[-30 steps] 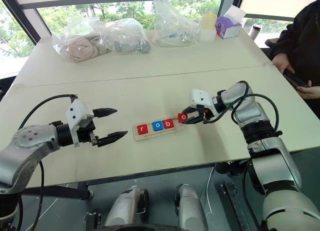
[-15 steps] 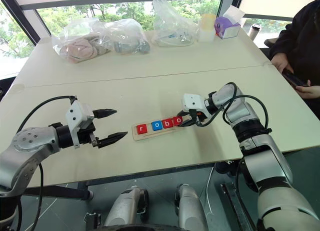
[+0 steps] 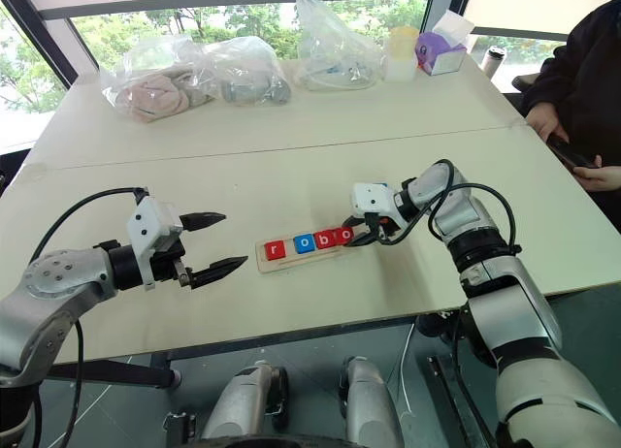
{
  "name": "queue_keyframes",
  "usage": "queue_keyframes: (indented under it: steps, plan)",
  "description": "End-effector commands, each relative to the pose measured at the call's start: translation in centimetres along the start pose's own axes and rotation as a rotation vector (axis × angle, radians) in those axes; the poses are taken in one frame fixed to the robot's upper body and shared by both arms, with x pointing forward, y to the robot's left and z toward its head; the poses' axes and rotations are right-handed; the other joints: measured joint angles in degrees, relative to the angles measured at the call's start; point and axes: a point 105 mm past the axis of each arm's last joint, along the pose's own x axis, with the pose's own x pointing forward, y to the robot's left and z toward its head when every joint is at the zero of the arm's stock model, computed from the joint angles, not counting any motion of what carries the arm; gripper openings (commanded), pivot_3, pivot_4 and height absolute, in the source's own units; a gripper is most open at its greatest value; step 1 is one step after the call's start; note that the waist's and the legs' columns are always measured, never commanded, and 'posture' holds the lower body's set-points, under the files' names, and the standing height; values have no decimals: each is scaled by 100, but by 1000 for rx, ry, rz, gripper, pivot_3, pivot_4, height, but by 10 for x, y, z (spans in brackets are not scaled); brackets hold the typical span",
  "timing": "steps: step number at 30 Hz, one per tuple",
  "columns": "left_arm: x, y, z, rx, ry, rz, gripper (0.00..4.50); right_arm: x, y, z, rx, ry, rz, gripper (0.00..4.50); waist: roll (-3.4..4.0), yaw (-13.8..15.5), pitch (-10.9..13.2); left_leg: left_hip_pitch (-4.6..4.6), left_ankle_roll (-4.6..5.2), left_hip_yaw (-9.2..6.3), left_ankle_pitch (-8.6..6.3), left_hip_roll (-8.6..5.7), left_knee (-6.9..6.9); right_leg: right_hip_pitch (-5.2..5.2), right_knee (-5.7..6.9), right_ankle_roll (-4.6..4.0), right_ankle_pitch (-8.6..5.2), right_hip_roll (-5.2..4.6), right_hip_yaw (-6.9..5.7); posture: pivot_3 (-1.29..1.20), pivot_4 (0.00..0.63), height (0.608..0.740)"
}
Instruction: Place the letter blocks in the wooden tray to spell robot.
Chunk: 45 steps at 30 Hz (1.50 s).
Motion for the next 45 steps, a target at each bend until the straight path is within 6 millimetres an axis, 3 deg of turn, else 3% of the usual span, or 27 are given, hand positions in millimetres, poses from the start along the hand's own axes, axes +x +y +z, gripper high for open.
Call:
queue_keyframes:
  steps: [1,26,32,33,41,45]
  plan:
    - [-3,-1,10,23,-35,8,4500,0,-7,13,-48,-11,-3,1142,0,-3,0,0,0,0,0,0,0,0,0,0,0,0,0,0,150,725]
    - [-3,-2,10,20,-38,20,4500,7,-9,13,-49,-7,15,1142,0,-3,-1,4,-3,-1,2,0,0,2,4,-5,3,1,0,0,150,725]
    - [-3,-2,11,21,-39,20,4500,5,-12,14,-48,-6,1,4159,0,-3,-1,4,-3,-1,2,0,0,2,5,-8,4,1,0,0,150,725]
    - [-3,-2,11,20,-39,19,4500,4,-13,15,-47,-10,1,4448,0,-2,-1,4,-3,-1,2,0,0,2,5,-8,5,1,0,0,150,725]
    - [-2,-1,12,22,-43,17,4500,-12,-29,36,-7,-115,-98,4448,1,-2,-1,4,-3,0,2,0,0,1,5,-17,10,1,1,0,150,725]
    - [0,-1,12,23,-47,14,4500,-31,-43,29,43,-138,-292,4448,1,6,-1,4,-3,0,2,0,0,1,5,-16,10,1,1,0,150,725]
